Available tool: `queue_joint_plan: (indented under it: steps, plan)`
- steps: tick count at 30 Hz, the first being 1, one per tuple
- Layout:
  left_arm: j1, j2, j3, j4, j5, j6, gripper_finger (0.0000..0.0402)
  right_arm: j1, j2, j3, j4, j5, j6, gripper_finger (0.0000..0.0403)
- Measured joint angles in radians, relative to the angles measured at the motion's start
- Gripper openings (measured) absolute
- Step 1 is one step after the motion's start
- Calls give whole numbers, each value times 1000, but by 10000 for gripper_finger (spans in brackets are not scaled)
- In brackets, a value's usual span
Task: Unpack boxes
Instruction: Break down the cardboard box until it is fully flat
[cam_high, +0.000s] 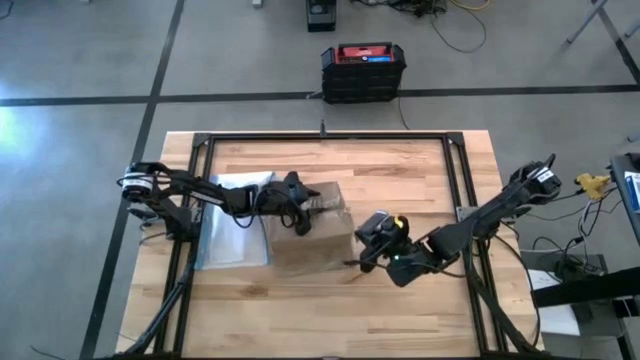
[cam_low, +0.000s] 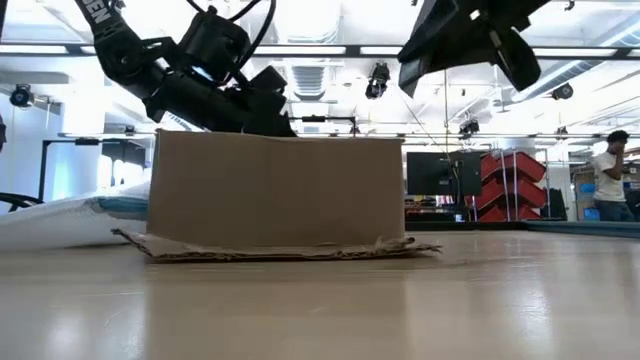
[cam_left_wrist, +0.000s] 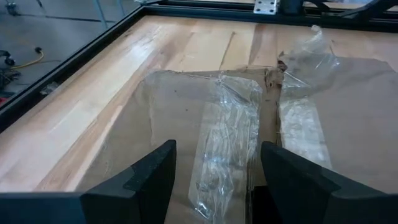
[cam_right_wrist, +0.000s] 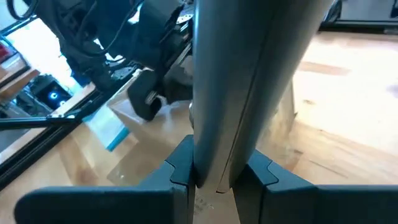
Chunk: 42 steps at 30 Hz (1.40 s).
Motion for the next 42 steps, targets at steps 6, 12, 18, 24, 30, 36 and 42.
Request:
queue_joint_plan:
  steps: [6, 12, 18, 24, 30, 36, 42]
  plan:
    - [-1, -142, -9, -84, 95, 18, 220, -76, 1, 0, -1, -10, -47, 50]
    - [-2, -409, 82, -424, 86, 129, 220, -151, 2, 0, 13, -82, -137, 50]
    - [90, -548, 179, -846, -85, 212, 209, -136, 7, 16, 116, -182, -278, 50]
    - [356, -527, 118, -883, 6, 268, 186, -122, 118, 95, 210, -380, -348, 50]
    - [478, -439, 40, -815, 271, 239, 167, -126, 277, 206, 88, -500, -330, 50]
    - [402, -417, -8, -821, 258, 149, 158, -156, 312, 356, -428, -377, -184, 50]
    - [276, -423, -47, -823, 258, 52, 157, -260, 279, 375, -699, -323, -203, 50]
